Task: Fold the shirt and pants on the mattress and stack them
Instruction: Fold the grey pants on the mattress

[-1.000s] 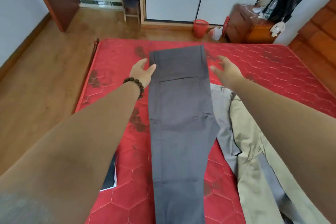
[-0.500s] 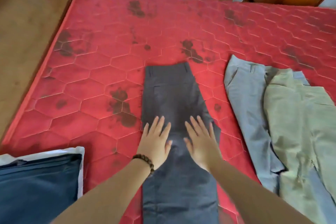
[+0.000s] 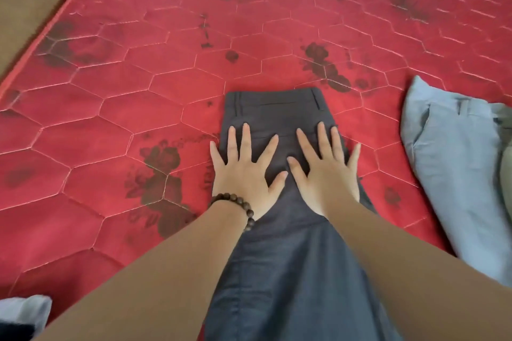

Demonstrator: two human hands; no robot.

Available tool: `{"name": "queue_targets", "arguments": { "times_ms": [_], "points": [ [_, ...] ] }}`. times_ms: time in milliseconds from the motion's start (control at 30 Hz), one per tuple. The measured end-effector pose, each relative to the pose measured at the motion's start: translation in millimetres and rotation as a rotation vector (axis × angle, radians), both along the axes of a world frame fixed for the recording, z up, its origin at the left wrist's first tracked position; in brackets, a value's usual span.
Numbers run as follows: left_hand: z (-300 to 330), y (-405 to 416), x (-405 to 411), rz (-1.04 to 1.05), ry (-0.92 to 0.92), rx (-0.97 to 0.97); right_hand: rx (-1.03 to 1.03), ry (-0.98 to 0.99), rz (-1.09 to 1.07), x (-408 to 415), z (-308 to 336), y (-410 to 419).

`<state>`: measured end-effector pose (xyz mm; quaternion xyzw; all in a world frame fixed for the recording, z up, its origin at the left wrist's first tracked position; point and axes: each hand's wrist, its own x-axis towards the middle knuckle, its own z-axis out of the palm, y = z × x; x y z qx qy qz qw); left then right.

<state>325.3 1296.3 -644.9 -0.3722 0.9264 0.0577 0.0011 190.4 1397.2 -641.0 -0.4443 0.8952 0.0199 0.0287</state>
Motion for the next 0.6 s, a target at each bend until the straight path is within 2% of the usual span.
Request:
{"name": "queue_targets", "arguments": {
  "times_ms": [167,333,467,600],
  "points": [
    [-3.9,-0.1,-1.6,-0.01,0.038,-0.052,-0.088,0.002,-0.015,-5.5,-9.2,-0.3],
    [-3.8,0.1,-0.6,-0.021,0.044,-0.05,-0.077,-0.007,-0.01,-4.7,-6.0,-0.4],
    [2.4,-2.6,-1.8,-0.025,0.02,-0.038,0.004,-0.041,0.003,-7.5,2.2,-3.3],
    [17.9,4.0,3.4,-0.069,-0.094,-0.074,0.172,-0.054,0.008,4.3,18.8,4.7]
  ]
}}
